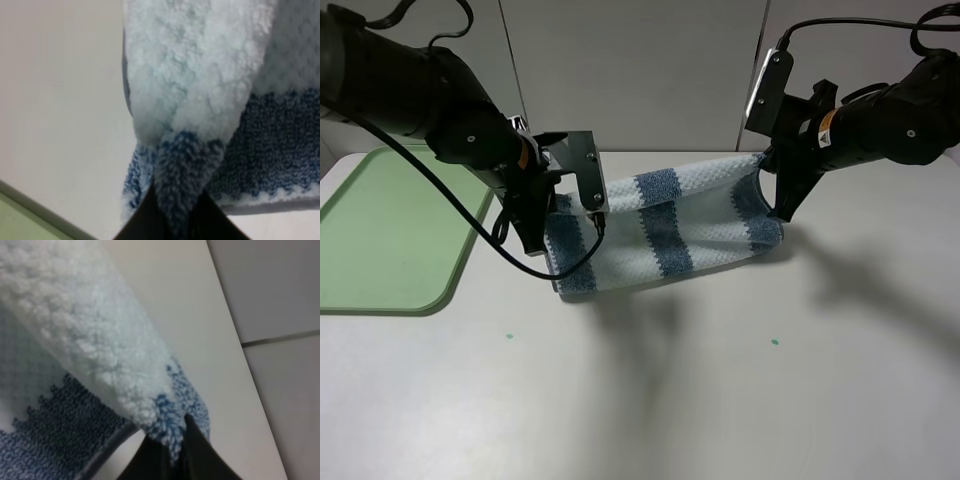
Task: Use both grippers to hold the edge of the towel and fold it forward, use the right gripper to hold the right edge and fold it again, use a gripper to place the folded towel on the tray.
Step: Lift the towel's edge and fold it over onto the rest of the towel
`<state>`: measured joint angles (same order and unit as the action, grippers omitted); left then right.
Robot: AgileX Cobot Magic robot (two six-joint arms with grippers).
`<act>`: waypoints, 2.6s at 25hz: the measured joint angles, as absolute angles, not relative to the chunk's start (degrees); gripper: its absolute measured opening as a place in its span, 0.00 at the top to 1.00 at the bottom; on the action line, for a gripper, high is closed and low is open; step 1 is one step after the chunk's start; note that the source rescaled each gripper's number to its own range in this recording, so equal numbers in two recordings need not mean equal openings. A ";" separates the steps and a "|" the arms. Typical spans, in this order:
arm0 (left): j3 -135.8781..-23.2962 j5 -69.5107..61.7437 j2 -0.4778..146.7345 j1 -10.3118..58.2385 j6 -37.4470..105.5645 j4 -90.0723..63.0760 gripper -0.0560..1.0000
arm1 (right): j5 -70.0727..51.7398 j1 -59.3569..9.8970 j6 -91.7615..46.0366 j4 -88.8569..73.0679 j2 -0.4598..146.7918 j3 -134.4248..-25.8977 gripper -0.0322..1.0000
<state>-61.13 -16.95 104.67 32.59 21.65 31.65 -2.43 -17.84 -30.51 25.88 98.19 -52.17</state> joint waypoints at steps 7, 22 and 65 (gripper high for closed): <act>-61.13 -15.87 104.67 32.48 21.48 31.65 0.95 | -1.78 -17.66 -30.51 25.88 98.19 -52.17 0.97; -61.13 -12.70 104.67 32.37 17.12 31.76 0.05 | -1.66 -17.66 -30.51 25.82 98.19 -52.17 0.97; -61.13 -16.52 98.15 32.37 15.81 31.60 0.00 | 0.82 -17.66 -27.73 6.25 104.20 -52.17 0.00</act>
<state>-61.13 -16.52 98.15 32.37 15.81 31.60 0.82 -17.66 -27.73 6.25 104.20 -52.17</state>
